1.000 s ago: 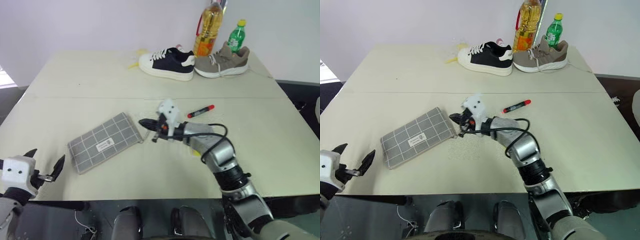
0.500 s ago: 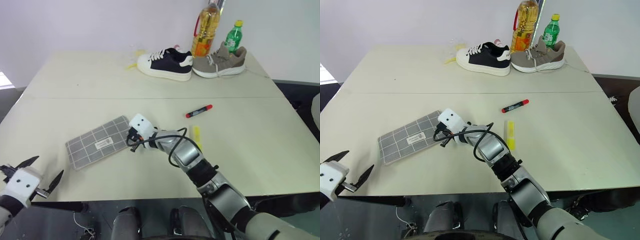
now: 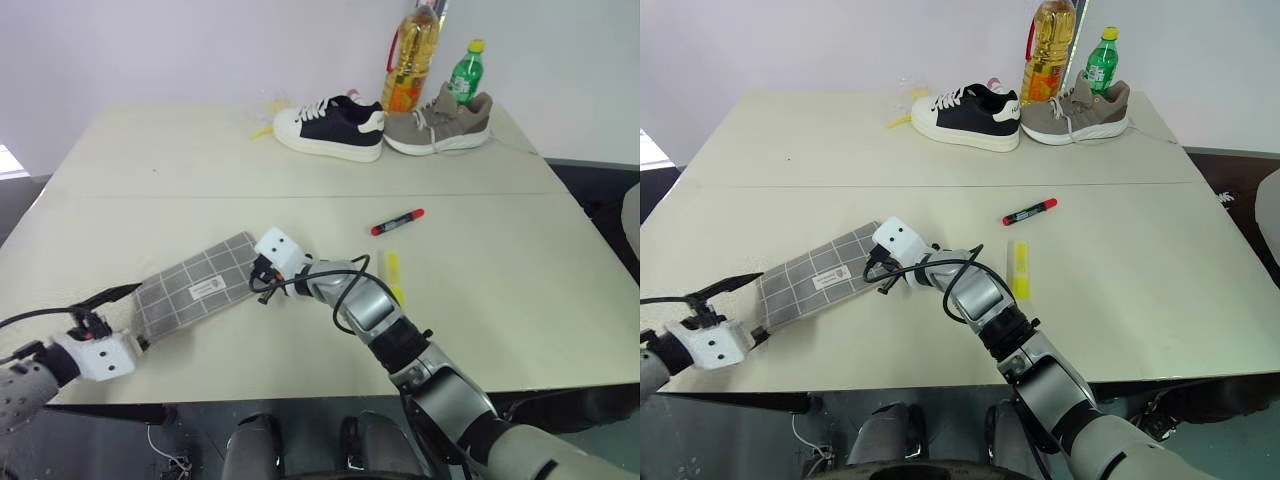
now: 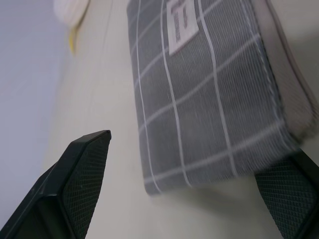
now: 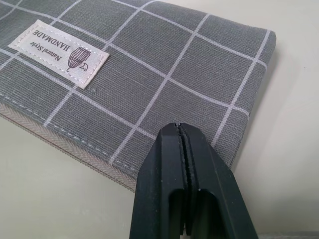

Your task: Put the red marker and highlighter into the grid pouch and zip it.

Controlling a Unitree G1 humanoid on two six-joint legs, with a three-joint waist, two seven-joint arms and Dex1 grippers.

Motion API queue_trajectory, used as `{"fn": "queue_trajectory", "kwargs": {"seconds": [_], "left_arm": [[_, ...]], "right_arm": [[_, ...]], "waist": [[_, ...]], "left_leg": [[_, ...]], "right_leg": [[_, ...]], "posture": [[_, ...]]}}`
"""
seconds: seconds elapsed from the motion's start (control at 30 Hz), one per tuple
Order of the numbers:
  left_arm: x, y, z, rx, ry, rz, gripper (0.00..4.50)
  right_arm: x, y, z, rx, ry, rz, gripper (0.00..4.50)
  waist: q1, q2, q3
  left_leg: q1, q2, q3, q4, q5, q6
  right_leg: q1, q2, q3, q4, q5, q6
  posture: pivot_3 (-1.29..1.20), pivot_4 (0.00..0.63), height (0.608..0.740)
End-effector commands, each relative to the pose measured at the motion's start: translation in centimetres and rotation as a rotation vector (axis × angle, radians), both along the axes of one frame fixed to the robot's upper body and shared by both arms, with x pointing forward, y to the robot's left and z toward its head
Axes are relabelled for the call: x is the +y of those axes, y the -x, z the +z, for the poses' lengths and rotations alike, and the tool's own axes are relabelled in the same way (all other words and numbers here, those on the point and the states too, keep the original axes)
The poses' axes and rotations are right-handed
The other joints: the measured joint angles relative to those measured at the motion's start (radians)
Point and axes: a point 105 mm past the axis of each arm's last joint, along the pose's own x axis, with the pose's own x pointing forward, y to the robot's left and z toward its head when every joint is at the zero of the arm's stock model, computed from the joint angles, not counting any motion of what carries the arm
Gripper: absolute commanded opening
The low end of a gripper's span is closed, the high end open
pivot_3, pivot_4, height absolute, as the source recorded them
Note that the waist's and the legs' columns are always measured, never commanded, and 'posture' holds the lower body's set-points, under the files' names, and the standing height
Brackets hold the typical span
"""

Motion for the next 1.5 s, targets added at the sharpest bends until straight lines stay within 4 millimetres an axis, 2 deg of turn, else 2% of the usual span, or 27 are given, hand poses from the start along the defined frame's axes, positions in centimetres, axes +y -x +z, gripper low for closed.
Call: {"fn": "queue_trajectory", "kwargs": {"seconds": [0.03,0.1,0.27,0.33,0.43,0.5,0.57,0.63,0.73,0.83,0.97,1.07,1.27,1.3,1.33,1.5], "left_arm": [[-0.9,-0.1,-1.0,0.011,-0.006,-0.088,3.60],[-1.2,-0.3,-1.0,0.000,-0.010,-0.122,2.77],[-1.7,-0.8,-0.8,-0.016,0.001,-0.173,0.18],[-1.6,-1.1,-0.7,-0.021,0.036,-0.153,0.08],[-1.8,-2.2,0.2,0.020,0.353,0.013,0.08],[-2.1,-2.5,0.6,0.062,0.474,0.070,0.08],[-3.6,-2.7,1.6,0.093,0.616,0.096,0.00],[-5.3,-2.6,2.4,0.118,0.721,0.101,0.00],[-6.5,-2.7,3.0,0.133,0.821,0.144,0.00],[-7.7,-2.5,3.2,0.138,0.874,0.156,0.00],[-8.9,-2.1,3.0,0.158,0.903,0.150,0.00],[-9.9,-2.0,3.1,0.173,0.912,0.124,0.00],[-10.7,-1.7,3.2,0.199,0.900,0.087,0.00],[-10.7,-1.7,3.2,0.202,0.901,0.084,0.00],[-10.7,-1.6,3.2,0.203,0.902,0.084,0.00],[-10.6,-1.6,3.2,0.203,0.900,0.084,0.00]], "right_arm": [[-0.3,-0.1,-0.5,0.011,0.017,-0.012,0.00],[-0.4,-0.1,-0.6,0.007,0.019,-0.015,0.00],[-0.8,-0.4,0.0,-0.017,-0.007,-0.032,0.00],[-0.8,-0.7,1.1,-0.057,-0.054,-0.034,0.00],[-1.6,-1.8,4.3,-0.251,-0.102,-0.041,0.00],[-2.6,-2.2,5.9,-0.319,-0.135,-0.035,0.00],[-5.5,-3.1,8.6,-0.358,-0.185,-0.052,0.52],[-8.7,-4.0,10.5,-0.390,-0.196,-0.073,1.26],[-11.5,-4.1,10.7,-0.413,-0.127,-0.038,2.74],[-12.7,-3.4,10.0,-0.391,-0.077,0.016,4.24],[-12.5,-3.2,9.6,-0.346,-0.103,0.011,4.24],[-11.5,-2.9,9.1,-0.292,-0.124,0.000,4.24],[-9.6,-3.1,8.0,-0.235,-0.152,-0.061,4.24],[-9.5,-3.2,7.9,-0.232,-0.155,-0.068,3.73],[-9.5,-3.2,7.9,-0.227,-0.158,-0.074,3.42],[-9.3,-3.1,7.9,-0.209,-0.183,-0.083,1.00]], "waist": [[0.000,0.000,0.000],[0.001,0.000,0.000],[0.003,0.000,0.000],[0.001,0.001,0.000],[0.002,0.002,0.001],[0.001,0.001,0.001],[0.000,0.000,0.001],[0.003,0.001,0.001],[0.002,0.001,0.001],[-0.004,0.000,0.000],[-0.023,0.002,0.002],[-0.023,0.001,0.001],[-0.018,0.001,0.001],[-0.017,0.001,0.001],[-0.016,0.001,0.001],[-0.017,0.001,0.001]], "left_leg": [[0.000,0.000,0.000,0.000,0.000,0.000],[0.000,0.000,0.001,0.000,0.000,0.000],[0.000,0.000,0.001,0.000,0.000,0.000],[0.000,0.000,0.001,0.000,0.000,0.000],[-0.001,0.000,0.002,0.000,0.000,0.000],[-0.001,0.000,0.002,0.001,0.000,0.000],[-0.001,0.000,0.001,0.001,0.000,0.000],[-0.001,0.000,0.000,0.001,0.000,0.000],[0.000,-0.001,0.000,0.001,0.000,0.000],[0.000,-0.001,0.000,0.001,0.000,0.000],[0.001,0.000,-0.001,0.000,0.001,0.000],[0.001,0.000,-0.001,0.000,0.001,0.000],[0.001,0.000,-0.002,0.001,0.001,0.000],[0.001,0.000,-0.002,0.001,0.001,0.000],[0.000,0.000,-0.002,0.001,0.001,0.000],[0.000,0.000,-0.002,0.001,0.001,0.000]], "right_leg": [[0.000,0.000,0.000,0.000,0.000,0.000],[0.000,0.000,0.000,0.000,0.000,0.000],[-0.001,0.000,-0.001,0.001,0.000,0.000],[-0.001,0.000,-0.001,0.001,0.000,0.000],[-0.001,-0.001,-0.001,0.001,0.000,0.001],[-0.001,0.000,-0.001,0.001,0.000,0.001],[-0.001,0.000,-0.001,0.002,0.000,0.001],[0.003,0.000,-0.001,0.002,0.000,0.001],[0.005,0.000,-0.001,0.001,0.000,0.001],[0.005,0.003,-0.001,0.001,0.000,0.002],[0.005,0.005,-0.001,0.001,0.000,0.002],[0.005,0.005,-0.001,0.001,0.000,0.002],[0.005,0.004,-0.001,0.001,0.000,0.001],[0.005,0.004,-0.001,0.001,0.000,0.001],[0.005,0.004,-0.001,0.001,0.000,0.001],[0.005,0.004,-0.001,0.001,0.000,0.001]], "posture": [[0.00,0.150,0.705],[0.00,0.150,0.705],[0.00,0.150,0.705],[0.00,0.150,0.705],[0.00,0.150,0.705],[0.00,0.150,0.705],[0.00,0.150,0.705],[0.00,0.150,0.705],[0.00,0.150,0.705],[0.00,0.150,0.705],[0.00,0.150,0.705],[0.00,0.150,0.705],[0.00,0.150,0.705],[0.00,0.150,0.705],[0.00,0.150,0.705],[0.00,0.150,0.705]]}}
